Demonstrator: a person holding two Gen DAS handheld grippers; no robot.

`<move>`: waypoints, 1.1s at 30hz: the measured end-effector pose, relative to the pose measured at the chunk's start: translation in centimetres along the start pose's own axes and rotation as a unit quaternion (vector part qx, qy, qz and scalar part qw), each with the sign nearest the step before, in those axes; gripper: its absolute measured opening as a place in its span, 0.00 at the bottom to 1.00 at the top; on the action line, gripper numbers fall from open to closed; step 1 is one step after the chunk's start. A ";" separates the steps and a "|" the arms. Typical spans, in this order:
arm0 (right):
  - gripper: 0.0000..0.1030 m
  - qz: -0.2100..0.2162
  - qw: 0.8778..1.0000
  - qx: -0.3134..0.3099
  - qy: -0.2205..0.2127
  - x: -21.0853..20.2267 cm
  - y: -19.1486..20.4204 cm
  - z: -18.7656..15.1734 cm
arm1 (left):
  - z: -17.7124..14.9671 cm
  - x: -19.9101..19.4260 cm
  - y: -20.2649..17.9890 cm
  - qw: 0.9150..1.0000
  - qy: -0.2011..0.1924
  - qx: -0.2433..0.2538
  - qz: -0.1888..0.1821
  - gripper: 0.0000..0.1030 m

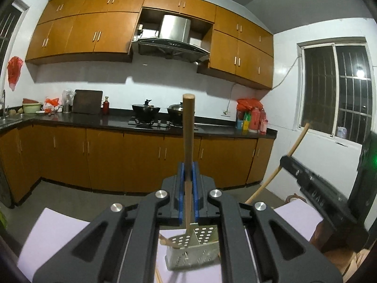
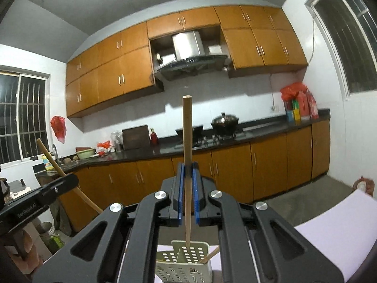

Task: Organize utensils
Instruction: 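Open both grippers to drop the chopsticks into the grey-green holder, then lower the left gripper onto a chopstick while the right gripper grasps another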

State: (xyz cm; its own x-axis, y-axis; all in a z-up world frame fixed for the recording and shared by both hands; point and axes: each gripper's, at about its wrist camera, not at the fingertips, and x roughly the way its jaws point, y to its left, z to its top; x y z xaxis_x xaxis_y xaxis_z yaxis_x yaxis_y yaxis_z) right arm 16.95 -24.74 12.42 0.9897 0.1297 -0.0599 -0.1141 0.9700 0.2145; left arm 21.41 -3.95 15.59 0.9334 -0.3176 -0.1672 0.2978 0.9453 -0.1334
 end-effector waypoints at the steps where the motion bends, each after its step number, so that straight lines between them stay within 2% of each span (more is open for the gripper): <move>1: 0.07 -0.001 1.000 0.003 0.007 0.5 -0.1 -0.4 | -0.6 0.8 0.2 1.000 0.003 -0.001 0.004 0.07; 7: 0.08 0.002 0.997 0.008 0.077 2.9 -0.8 -3.6 | -4.0 4.0 0.9 0.998 0.059 -0.006 0.003 0.07; 10: 0.08 0.005 0.995 0.015 0.095 2.9 -0.8 -3.9 | -4.6 4.1 1.2 0.998 0.068 -0.013 0.000 0.08; 13: 0.09 0.006 0.995 0.012 0.097 2.3 -0.8 -3.7 | -4.4 3.4 1.5 0.998 0.061 -0.012 0.000 0.12; 15: 0.18 0.006 0.996 0.010 0.092 1.7 -0.8 -3.2 | -4.1 2.7 1.6 0.998 0.054 -0.012 0.001 0.14; 16: 0.29 0.004 0.996 0.009 0.083 0.9 -0.8 -2.8 | -3.9 2.3 1.6 0.999 0.049 -0.012 0.001 0.14; 17: 0.33 0.002 0.997 0.008 0.077 0.5 -0.8 -2.4 | -3.7 1.8 1.6 0.999 0.046 -0.013 0.003 0.14; 22: 0.33 -0.007 0.998 0.005 0.060 -2.2 -0.9 -0.9 | -3.1 -1.1 2.3 0.999 0.030 -0.028 0.007 0.15; 27: 0.33 -0.035 0.997 0.003 0.064 -5.3 -2.5 -1.6 | -3.9 -5.2 3.5 0.998 0.024 -0.040 0.029 0.20; 30: 0.33 -0.065 0.992 0.013 0.108 -6.3 -4.5 -4.6 | -6.2 -6.7 4.7 0.997 0.042 -0.047 0.054 0.20; 33: 0.31 -0.065 0.976 0.030 0.205 -4.8 -6.2 -9.6 | -10.0 -6.0 5.8 0.992 0.097 -0.045 0.075 0.20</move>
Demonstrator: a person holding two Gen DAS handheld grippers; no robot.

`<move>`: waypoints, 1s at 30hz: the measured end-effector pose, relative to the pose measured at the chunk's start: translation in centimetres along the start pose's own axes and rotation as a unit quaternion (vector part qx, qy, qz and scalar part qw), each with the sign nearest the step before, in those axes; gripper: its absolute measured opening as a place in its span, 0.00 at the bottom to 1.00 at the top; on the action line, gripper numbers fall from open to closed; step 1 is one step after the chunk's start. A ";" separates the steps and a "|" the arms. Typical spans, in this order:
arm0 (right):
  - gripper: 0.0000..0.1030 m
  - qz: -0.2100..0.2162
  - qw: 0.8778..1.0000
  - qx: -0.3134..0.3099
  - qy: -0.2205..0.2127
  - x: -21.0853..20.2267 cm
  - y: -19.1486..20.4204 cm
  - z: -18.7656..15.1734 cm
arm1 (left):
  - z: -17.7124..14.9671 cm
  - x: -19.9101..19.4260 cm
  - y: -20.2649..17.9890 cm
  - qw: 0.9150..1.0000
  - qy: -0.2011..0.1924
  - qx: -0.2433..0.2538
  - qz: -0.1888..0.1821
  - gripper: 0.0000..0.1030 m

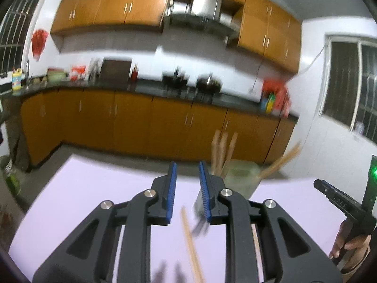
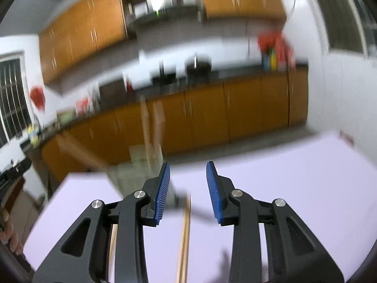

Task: Organize utensils
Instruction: 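Lower the left gripper onto a chopstick while the right gripper grasps another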

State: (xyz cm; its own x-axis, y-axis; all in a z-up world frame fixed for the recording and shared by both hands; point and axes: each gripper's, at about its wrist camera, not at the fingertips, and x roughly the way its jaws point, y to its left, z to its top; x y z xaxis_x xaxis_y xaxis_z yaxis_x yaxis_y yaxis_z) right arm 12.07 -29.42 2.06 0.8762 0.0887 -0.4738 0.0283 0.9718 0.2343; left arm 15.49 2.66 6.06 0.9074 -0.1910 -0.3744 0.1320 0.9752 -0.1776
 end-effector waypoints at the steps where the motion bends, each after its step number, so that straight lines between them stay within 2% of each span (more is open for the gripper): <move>1: 0.24 0.002 0.999 0.001 0.035 1.3 -0.3 -1.5 | -1.6 1.1 0.4 1.000 0.030 -0.001 0.007 0.19; 2: 0.19 0.010 0.998 0.002 0.067 2.6 -0.4 -3.0 | -3.0 2.1 0.6 0.998 0.055 -0.002 0.008 0.19; 6: 0.15 0.021 0.987 -0.007 0.161 6.1 0.0 -8.4 | -7.5 4.8 1.2 0.991 0.132 -0.018 -0.003 0.19; 10: 0.15 0.020 0.981 -0.010 0.195 7.6 0.6 -10.5 | -10.6 5.9 0.9 0.985 0.172 -0.017 -0.015 0.19; 15: 0.11 0.010 0.980 -0.030 0.195 8.3 0.8 -10.7 | -12.8 6.6 0.3 0.979 0.200 -0.014 -0.026 0.19; 16: 0.07 -0.001 0.980 -0.033 0.194 8.4 0.5 -10.8 | -13.1 6.7 0.2 0.978 0.205 -0.014 -0.028 0.19; 20: 0.07 -0.057 0.983 -0.027 0.174 8.3 -0.7 -10.5 | -13.9 7.3 -0.3 0.975 0.221 -0.006 -0.034 0.18; 30: 0.07 -0.057 0.983 -0.017 0.172 8.4 -1.6 -10.5 | -15.3 8.3 -1.5 0.967 0.252 0.024 -0.024 0.12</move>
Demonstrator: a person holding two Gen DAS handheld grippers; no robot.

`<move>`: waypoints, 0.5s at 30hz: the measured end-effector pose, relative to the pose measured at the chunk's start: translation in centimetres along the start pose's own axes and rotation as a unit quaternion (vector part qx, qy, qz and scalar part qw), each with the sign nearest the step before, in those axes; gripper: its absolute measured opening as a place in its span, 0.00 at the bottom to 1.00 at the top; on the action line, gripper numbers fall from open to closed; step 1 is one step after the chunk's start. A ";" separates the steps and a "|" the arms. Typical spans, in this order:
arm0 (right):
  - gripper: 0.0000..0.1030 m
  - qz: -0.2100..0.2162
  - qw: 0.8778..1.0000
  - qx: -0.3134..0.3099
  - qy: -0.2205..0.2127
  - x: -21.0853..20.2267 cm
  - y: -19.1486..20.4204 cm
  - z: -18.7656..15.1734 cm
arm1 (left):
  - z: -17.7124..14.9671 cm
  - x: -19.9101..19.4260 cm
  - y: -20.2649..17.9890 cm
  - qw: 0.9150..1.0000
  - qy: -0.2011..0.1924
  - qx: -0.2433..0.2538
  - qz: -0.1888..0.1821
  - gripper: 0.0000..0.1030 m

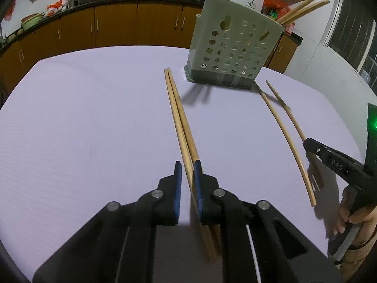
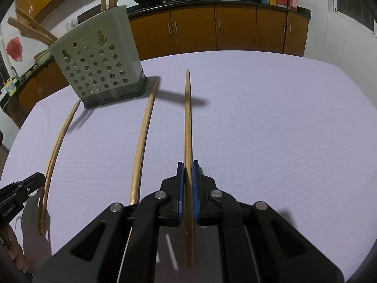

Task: Organize utensils
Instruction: 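Lower the left gripper onto a chopstick while the right gripper grasps another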

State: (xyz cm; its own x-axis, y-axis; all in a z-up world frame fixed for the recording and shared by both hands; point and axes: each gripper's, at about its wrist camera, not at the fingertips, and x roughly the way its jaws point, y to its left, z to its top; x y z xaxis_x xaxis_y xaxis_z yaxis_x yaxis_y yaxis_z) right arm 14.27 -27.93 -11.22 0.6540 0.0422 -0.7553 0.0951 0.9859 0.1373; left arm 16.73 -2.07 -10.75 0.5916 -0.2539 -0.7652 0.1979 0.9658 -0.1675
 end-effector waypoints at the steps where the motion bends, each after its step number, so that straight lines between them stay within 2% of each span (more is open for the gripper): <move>1: 0.07 0.000 1.000 -0.001 0.000 0.0 0.0 0.0 | 0.0 0.0 -0.1 1.000 0.000 0.002 0.003 0.12; 7: 0.07 -0.004 1.000 -0.007 0.001 -0.1 0.1 -0.1 | 0.1 0.2 -0.1 1.000 0.005 0.008 0.027 0.11; 11: 0.08 0.009 1.000 -0.015 0.004 -0.2 0.6 -0.3 | 0.3 0.6 -0.6 0.999 0.004 0.017 0.034 0.12; 15: 0.08 0.007 1.000 -0.026 0.003 -0.1 0.9 -0.2 | 0.9 1.2 -0.4 0.999 -0.001 0.021 0.050 0.08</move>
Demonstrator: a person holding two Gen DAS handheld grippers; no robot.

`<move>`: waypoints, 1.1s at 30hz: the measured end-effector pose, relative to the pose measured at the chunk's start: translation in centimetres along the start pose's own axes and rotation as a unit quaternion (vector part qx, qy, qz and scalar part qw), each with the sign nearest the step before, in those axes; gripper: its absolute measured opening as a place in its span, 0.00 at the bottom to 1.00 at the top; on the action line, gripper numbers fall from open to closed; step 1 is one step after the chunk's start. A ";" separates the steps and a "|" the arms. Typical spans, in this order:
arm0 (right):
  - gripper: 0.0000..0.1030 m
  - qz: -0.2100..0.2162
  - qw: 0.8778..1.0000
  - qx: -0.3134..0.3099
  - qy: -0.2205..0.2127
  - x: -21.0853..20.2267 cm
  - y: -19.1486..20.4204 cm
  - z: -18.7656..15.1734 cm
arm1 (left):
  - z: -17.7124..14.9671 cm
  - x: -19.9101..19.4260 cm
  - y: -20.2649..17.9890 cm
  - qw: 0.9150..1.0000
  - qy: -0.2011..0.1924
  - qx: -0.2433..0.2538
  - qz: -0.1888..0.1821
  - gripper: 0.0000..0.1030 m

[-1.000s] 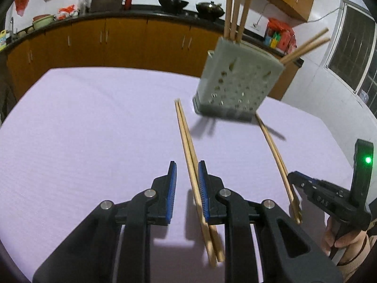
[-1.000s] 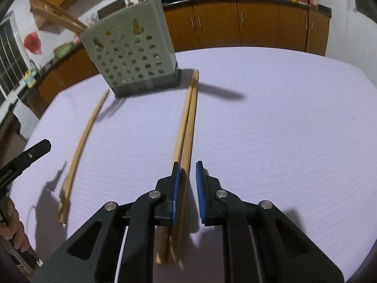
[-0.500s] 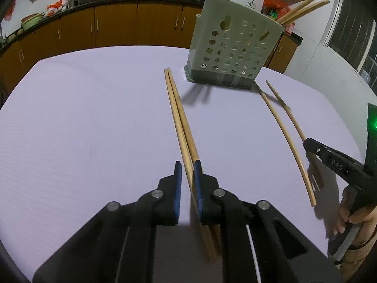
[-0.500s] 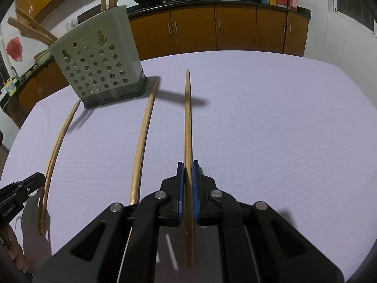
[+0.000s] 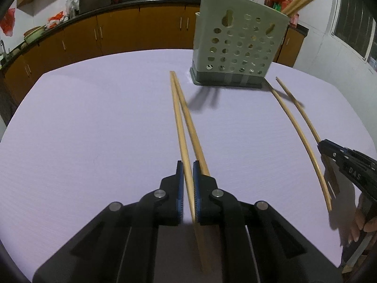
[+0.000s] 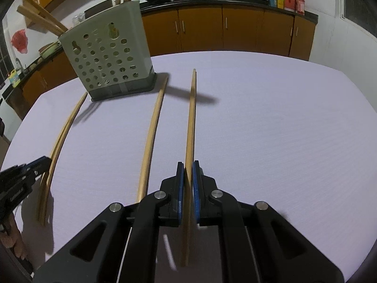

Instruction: Organize utensils

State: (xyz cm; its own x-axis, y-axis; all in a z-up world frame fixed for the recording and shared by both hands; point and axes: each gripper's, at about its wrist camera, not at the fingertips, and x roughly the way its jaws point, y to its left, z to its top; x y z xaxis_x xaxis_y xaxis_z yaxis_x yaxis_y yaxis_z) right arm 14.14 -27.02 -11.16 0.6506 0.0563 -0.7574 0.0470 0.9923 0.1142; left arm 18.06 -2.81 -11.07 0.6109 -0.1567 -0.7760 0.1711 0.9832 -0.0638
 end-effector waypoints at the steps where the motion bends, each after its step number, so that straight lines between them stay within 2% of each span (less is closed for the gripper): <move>1: 0.08 -0.003 1.000 -0.003 0.000 0.0 -0.1 0.1 | 0.2 0.1 0.4 1.000 0.000 -0.004 0.004 0.08; 5: 0.07 -0.023 1.000 0.009 -0.004 0.2 -1.4 0.6 | 1.0 0.4 3.4 0.999 -0.001 -0.030 0.028 0.08; 10: 0.08 -0.024 1.000 0.017 -0.005 0.3 -2.4 0.8 | 1.3 0.2 6.0 0.998 -0.003 -0.049 0.030 0.08; 33: 0.08 -0.030 1.000 0.004 -0.003 0.2 -1.9 0.9 | 1.1 0.1 6.1 0.998 -0.009 -0.060 0.022 0.09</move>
State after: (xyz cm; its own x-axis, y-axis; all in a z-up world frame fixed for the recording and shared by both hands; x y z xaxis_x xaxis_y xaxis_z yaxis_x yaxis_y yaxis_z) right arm 14.84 -29.01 -10.98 0.6503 -0.0042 -0.7596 0.0916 0.9931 0.0730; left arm 20.03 3.07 -10.87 0.6298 -0.1139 -0.7684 0.0513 0.9931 -0.1052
